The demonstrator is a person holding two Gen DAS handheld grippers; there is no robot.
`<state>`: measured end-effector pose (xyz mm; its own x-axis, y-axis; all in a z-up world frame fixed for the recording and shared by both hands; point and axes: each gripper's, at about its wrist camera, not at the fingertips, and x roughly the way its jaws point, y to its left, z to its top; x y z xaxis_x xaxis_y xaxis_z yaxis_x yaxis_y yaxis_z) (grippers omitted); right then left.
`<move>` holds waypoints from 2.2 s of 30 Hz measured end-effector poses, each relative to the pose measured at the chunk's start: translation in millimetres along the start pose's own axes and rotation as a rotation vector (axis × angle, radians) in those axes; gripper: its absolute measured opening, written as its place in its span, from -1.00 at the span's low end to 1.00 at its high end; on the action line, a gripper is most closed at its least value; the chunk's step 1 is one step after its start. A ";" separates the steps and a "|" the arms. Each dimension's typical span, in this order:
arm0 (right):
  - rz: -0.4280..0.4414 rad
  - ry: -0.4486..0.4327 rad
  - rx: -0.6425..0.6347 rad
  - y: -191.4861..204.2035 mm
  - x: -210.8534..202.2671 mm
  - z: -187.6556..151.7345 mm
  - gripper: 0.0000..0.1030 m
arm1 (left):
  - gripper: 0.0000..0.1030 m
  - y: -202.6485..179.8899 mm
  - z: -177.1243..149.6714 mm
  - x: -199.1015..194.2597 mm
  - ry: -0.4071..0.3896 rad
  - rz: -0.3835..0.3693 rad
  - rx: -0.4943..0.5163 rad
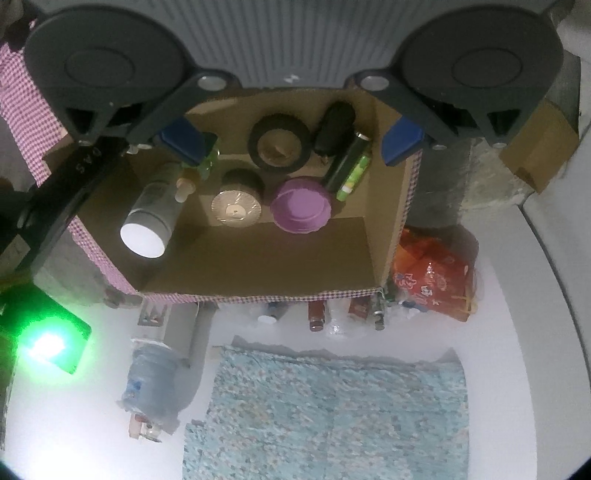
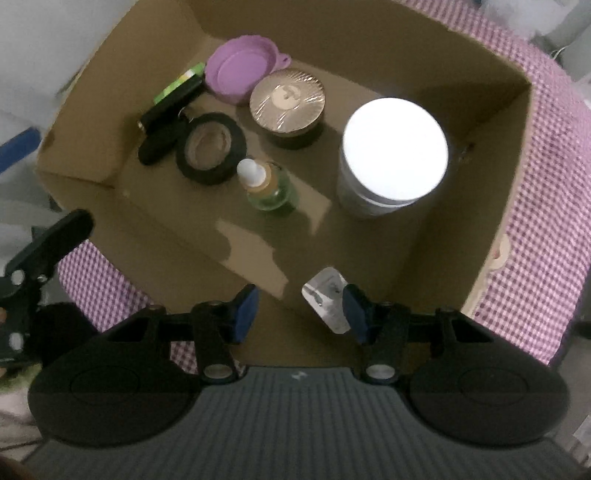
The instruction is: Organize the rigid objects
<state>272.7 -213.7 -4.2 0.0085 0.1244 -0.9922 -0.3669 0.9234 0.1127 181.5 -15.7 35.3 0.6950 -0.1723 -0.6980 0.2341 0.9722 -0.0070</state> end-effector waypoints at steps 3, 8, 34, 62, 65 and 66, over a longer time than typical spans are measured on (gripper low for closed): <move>-0.026 0.044 -0.033 4.4 2.3 4.6 -0.12 | 0.99 -0.9 1.4 3.5 0.003 -0.007 0.004; -0.055 0.094 -0.061 1.5 4.5 6.5 -0.35 | 0.99 -0.7 0.8 4.2 0.002 -0.010 0.005; -0.043 -0.118 -0.044 -7.3 -6.6 17.9 -1.00 | 0.99 1.3 -1.5 3.0 -0.012 0.001 -0.006; 0.186 -0.836 0.389 15.9 -63.1 -194.9 0.70 | 0.99 -19.3 -29.6 -42.3 -0.018 0.032 -0.048; 0.036 -0.870 0.431 32.6 -54.1 -201.2 0.88 | 0.99 -26.1 -34.4 -47.2 -0.022 0.057 -0.041; -0.023 -0.869 0.427 38.1 -51.6 -199.6 0.93 | 0.99 -28.2 -35.1 -48.6 -0.023 0.059 -0.040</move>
<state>72.6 -257.4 40.6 0.7592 0.1717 -0.6278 0.0089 0.9617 0.2738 117.2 -29.2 44.3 0.7223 -0.1176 -0.6815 0.1653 0.9862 0.0049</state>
